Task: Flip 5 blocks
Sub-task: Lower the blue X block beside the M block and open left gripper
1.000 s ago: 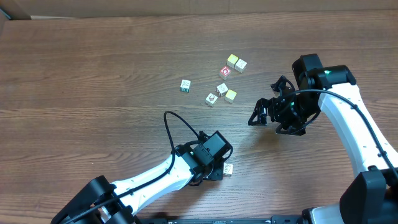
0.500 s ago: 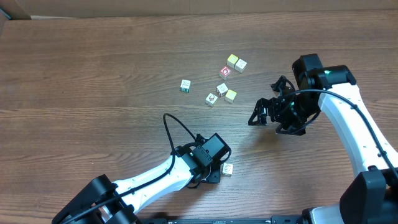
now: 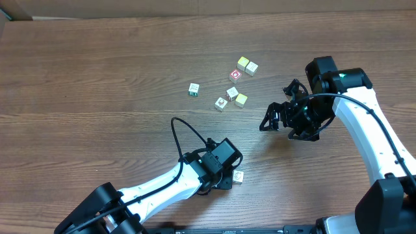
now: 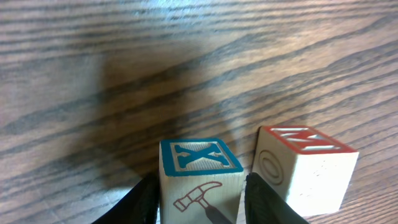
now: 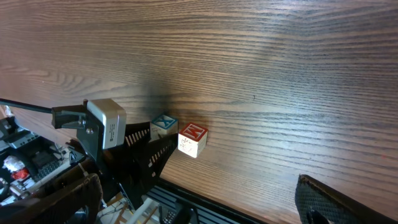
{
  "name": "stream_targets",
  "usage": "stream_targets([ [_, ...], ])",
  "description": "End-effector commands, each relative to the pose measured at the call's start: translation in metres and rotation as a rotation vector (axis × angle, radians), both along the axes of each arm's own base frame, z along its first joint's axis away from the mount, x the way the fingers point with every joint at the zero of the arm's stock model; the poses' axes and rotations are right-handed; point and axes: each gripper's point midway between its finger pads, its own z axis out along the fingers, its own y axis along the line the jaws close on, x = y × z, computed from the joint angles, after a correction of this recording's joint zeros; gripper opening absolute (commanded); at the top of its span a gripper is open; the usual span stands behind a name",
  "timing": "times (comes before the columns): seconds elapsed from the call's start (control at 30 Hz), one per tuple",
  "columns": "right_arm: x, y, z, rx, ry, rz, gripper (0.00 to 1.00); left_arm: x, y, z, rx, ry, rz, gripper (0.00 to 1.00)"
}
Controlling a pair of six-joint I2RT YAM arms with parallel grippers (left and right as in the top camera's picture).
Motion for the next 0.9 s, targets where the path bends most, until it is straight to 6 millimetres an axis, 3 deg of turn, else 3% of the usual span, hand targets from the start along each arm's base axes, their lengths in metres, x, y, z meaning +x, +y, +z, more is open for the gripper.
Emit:
stream_targets([
  [0.0, 0.005, 0.001, 0.009, 0.004, -0.046, 0.010, 1.00, 0.001, 0.002, -0.004, 0.018, -0.015, -0.024, 0.37],
  [0.43, 0.006, 0.002, 0.009, 0.004, -0.051, 0.010, 1.00, 0.008, -0.001, 0.004, 0.010, -0.045, -0.028, 0.38],
  [0.5, 0.006, 0.002, 0.009, 0.004, -0.050, 0.009, 1.00, 0.010, -0.002, 0.012, -0.003, -0.066, -0.033, 0.42],
  [0.63, 0.006, 0.002, 0.009, 0.004, -0.050, 0.009, 1.00, 0.013, 0.000, 0.033, -0.026, -0.116, -0.028, 0.62],
  [0.73, 0.006, 0.002, 0.009, 0.004, -0.051, 0.009, 1.00, 0.013, 0.002, 0.050, -0.055, -0.146, -0.025, 0.68],
  [0.8, 0.006, 0.002, 0.009, 0.004, -0.050, 0.009, 1.00, 0.012, 0.010, 0.061, -0.049, -0.173, -0.015, 0.67],
  [0.83, 0.006, 0.002, 0.009, 0.004, -0.050, 0.009, 1.00, 0.013, 0.019, 0.066, -0.023, -0.193, 0.001, 0.55],
  [0.87, 0.006, 0.002, 0.009, 0.004, -0.049, 0.009, 1.00, 0.013, 0.025, 0.067, -0.003, -0.201, 0.016, 0.51],
])
